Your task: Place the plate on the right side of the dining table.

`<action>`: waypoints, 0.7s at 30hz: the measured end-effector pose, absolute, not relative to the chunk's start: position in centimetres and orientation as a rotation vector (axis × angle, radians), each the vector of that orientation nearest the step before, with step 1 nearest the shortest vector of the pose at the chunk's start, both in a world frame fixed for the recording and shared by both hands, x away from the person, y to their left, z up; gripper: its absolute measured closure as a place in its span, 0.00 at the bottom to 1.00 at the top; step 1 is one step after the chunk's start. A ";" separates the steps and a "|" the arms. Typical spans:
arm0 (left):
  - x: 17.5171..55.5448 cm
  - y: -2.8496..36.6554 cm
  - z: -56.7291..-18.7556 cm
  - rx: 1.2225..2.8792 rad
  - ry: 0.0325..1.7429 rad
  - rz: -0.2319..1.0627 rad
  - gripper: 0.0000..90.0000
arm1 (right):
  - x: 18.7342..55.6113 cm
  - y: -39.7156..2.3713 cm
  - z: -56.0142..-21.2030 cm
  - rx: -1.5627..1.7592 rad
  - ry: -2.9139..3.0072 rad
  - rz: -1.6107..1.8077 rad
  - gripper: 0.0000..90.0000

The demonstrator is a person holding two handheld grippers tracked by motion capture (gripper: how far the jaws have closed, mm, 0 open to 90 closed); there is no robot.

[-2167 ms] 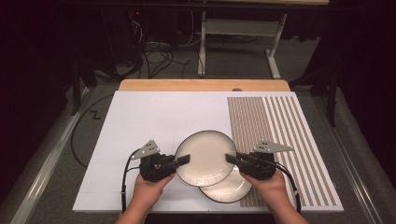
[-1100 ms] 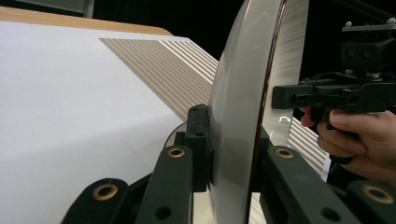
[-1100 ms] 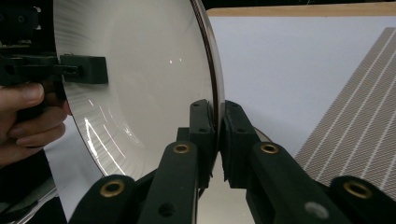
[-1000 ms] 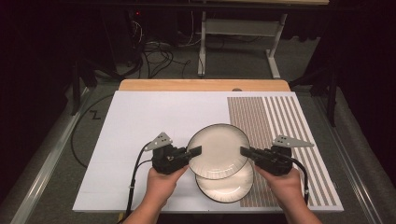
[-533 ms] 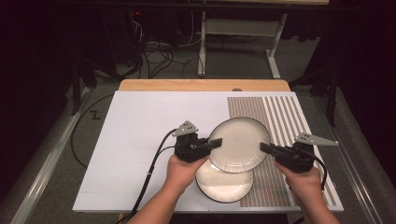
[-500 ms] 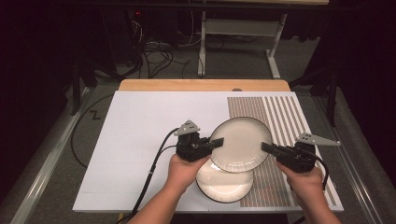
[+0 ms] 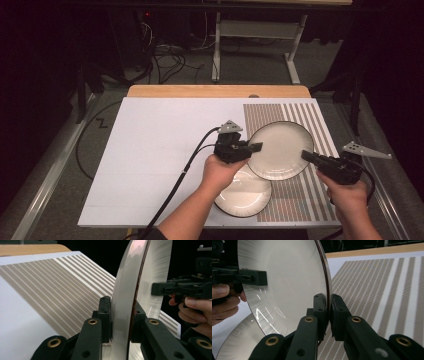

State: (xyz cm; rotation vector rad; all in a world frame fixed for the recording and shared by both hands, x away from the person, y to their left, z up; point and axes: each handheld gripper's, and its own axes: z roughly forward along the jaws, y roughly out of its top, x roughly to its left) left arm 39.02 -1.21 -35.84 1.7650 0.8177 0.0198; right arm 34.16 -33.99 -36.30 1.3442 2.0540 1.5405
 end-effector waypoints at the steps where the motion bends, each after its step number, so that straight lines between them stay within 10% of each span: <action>1: 39.2 -1.6 -35.9 1.769 0.815 0.017 0.85 | 34.2 -34.3 -36.4 1.348 2.048 1.537 0.96; 21: 42.5 -6.9 -38.1 1.841 0.811 -0.045 0.83 | 34.7 -38.8 -38.1 1.460 1.949 1.469 0.96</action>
